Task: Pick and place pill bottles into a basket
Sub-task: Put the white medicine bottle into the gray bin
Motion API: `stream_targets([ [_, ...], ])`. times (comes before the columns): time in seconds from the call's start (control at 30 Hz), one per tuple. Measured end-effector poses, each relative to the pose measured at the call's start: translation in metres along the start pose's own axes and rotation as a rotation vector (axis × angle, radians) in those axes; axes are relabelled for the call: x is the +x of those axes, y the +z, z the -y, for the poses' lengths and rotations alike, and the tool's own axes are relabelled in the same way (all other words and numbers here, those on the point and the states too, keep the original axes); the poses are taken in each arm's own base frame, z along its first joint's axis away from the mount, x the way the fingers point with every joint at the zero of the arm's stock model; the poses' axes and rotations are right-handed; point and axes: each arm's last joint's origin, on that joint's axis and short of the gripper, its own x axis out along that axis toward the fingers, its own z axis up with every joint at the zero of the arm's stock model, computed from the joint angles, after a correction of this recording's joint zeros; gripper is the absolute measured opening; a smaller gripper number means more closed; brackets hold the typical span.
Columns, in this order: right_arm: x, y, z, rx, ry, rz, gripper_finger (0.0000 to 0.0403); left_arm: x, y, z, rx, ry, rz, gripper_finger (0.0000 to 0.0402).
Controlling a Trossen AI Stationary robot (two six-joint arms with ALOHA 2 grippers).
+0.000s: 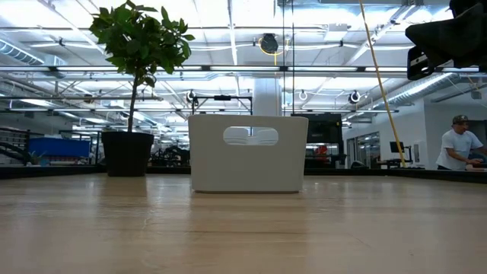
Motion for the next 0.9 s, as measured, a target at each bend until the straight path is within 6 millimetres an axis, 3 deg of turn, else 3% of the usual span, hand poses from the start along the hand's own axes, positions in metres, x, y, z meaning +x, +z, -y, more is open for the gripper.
stream_targets([
  [0.2, 0.0, 0.0, 0.0, 0.0, 0.0, 0.0, 0.0, 0.023, -0.029, 0.015, -0.06, 0.062, -0.1, 0.0062],
  [0.33, 0.0, 0.0, 0.0, 0.0, 0.0, 0.0, 0.0, 0.03, -0.035, 0.014, -0.111, 0.126, -0.166, 0.0115],
  [0.67, 0.0, 0.0, 0.0, 0.0, 0.0, 0.0, 0.0, 0.025, -0.044, -0.001, -0.22, 0.301, -0.183, 0.0262],
  [0.9, 0.0, 0.0, 0.0, 0.0, 0.0, -0.001, 0.0, 0.02, -0.055, -0.004, -0.177, 0.328, -0.166, 0.0291],
])
